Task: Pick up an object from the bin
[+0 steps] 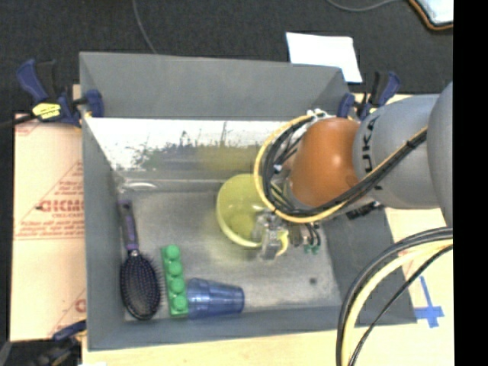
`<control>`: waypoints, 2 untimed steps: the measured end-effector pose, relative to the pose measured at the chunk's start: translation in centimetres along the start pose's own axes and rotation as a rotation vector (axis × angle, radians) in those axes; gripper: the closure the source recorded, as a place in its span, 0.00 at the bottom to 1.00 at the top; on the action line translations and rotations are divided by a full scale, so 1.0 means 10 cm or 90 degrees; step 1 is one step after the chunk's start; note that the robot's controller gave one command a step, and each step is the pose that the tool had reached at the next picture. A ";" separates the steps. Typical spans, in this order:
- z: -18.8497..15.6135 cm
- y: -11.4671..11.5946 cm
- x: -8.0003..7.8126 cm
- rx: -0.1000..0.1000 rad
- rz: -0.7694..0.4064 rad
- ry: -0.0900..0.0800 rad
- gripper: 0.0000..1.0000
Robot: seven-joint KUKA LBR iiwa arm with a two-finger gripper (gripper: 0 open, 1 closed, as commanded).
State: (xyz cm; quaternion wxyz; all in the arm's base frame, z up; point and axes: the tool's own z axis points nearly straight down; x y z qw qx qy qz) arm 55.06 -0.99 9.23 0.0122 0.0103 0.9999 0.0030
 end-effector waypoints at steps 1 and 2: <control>0.00 0.00 0.00 0.000 0.000 0.000 1.00; -1.02 0.03 -0.09 0.000 -0.004 0.001 1.00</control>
Offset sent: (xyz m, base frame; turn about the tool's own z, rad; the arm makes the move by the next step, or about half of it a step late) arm 0.0106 0.0046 0.1728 -0.0116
